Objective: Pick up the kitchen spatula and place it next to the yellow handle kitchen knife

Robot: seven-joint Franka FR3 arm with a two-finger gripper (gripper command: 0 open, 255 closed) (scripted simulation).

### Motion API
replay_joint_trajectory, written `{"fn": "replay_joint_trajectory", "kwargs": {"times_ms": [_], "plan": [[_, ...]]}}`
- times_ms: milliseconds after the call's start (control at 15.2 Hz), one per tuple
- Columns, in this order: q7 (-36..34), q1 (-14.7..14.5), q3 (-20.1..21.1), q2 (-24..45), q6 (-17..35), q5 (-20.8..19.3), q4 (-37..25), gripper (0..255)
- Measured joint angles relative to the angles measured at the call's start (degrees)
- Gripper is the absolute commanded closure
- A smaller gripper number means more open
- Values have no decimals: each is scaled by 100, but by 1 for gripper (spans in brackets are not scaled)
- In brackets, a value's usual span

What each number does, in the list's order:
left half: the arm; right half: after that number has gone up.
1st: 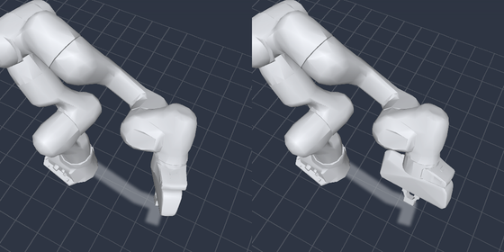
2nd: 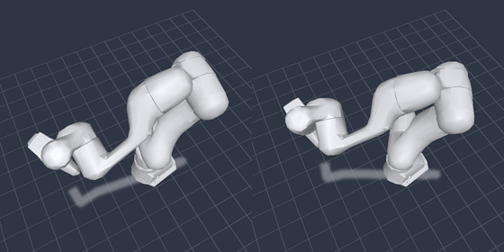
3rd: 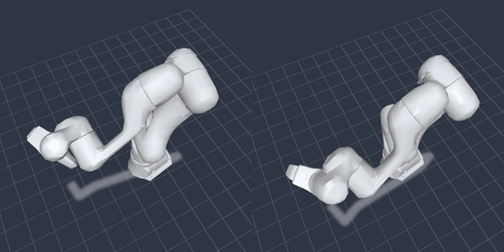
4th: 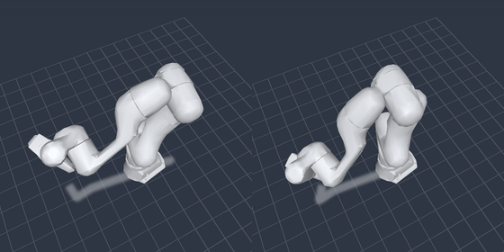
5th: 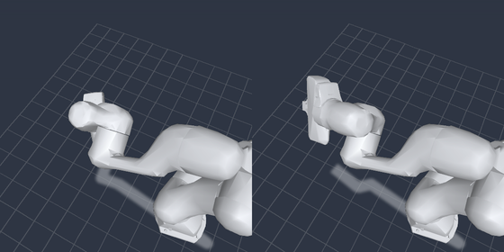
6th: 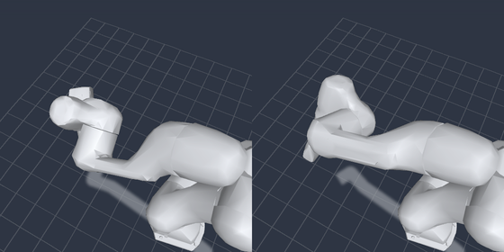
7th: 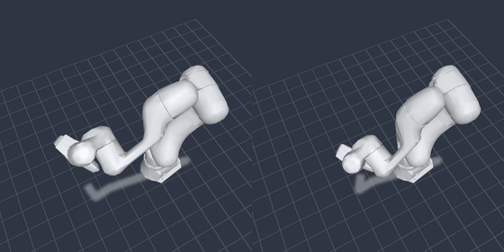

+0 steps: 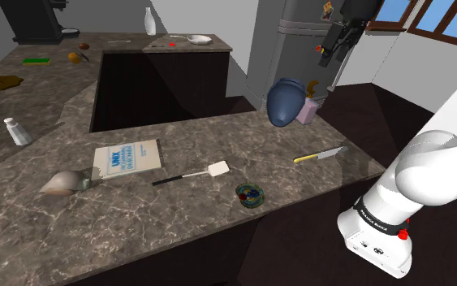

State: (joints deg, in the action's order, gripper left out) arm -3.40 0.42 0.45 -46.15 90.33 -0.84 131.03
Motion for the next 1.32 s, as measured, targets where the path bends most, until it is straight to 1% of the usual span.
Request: {"fn": "replay_joint_trajectory", "kwargs": {"times_ms": [66, 198, 528, 858, 1056, 1320], "plan": [[0, 0, 0, 0, 0, 0, 0, 0], [135, -70, -14, 141, 229, 2, 96, 0], [641, -344, -30, 758, 1062, 35, 332, 0], [1166, -633, -12, 1533, 1925, 89, 441, 0], [1480, -799, 17, 2078, 2432, 130, 418, 0], [1908, -1007, 70, 2741, 2983, 186, 324, 0]]}}
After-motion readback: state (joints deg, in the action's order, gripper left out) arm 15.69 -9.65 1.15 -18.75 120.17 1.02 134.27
